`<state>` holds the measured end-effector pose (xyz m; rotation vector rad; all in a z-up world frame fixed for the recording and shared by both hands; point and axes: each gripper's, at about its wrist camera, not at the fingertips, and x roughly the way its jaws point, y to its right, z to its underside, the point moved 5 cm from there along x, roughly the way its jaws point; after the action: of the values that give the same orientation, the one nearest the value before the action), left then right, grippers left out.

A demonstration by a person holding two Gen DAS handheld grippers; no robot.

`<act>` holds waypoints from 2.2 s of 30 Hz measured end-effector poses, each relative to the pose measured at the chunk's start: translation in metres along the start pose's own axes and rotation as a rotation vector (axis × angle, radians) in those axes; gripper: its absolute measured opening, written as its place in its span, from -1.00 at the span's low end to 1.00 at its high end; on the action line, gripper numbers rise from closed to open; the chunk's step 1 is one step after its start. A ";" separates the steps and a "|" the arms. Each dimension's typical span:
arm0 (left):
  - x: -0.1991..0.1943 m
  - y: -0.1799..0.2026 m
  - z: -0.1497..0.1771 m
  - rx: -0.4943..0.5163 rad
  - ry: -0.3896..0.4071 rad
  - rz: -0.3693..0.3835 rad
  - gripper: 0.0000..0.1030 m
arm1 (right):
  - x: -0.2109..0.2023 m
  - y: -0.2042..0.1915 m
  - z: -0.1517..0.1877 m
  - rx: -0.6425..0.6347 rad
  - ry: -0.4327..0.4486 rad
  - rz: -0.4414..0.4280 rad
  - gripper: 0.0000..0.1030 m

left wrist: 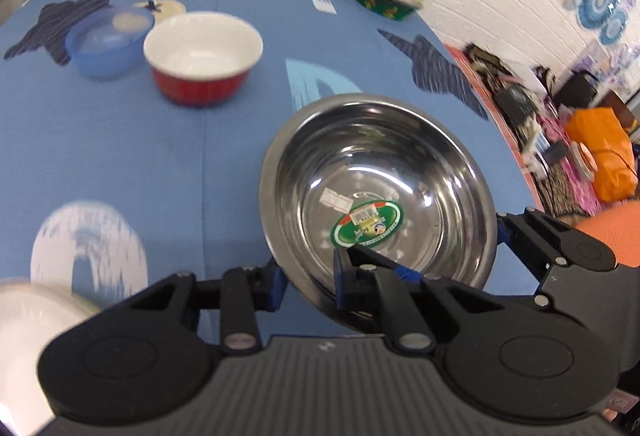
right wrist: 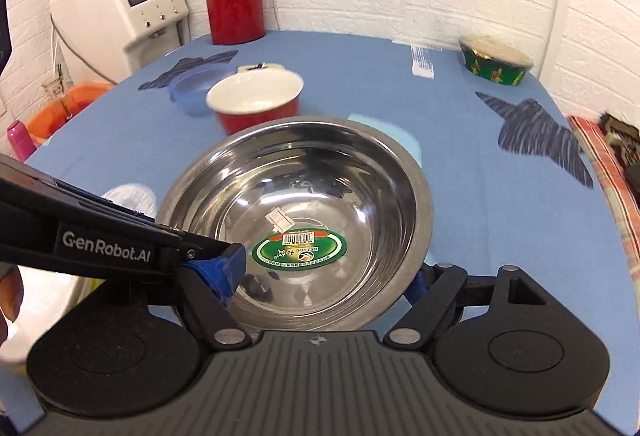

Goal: Organize plates and bowls
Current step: 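Lift the steel bowl with the left gripper toward the plate stack, then lower the steel bowl onto the table beside the plates, open left gripper, then move the left gripper to the red white-lined bowl and grasp its rim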

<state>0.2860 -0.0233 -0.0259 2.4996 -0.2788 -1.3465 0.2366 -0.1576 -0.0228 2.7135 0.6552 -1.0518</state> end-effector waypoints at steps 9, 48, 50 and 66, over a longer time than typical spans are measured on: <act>-0.022 -0.001 0.075 0.048 -0.062 0.072 -0.85 | -0.040 -0.032 0.062 0.031 -0.001 0.024 0.30; -0.073 -0.027 0.054 0.112 0.148 -0.036 0.03 | -0.076 -0.007 0.047 0.373 0.086 -0.077 0.34; -0.073 -0.033 0.048 0.104 0.155 -0.045 0.03 | -0.076 -0.009 0.032 0.336 0.109 -0.093 0.34; -0.041 -0.114 -0.043 -0.038 0.170 -0.127 0.03 | 0.018 -0.008 -0.055 0.162 -0.011 -0.077 0.34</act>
<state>0.3037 0.1034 -0.0100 2.6173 -0.0586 -1.1621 0.2780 -0.1282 0.0057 2.8371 0.7065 -1.1857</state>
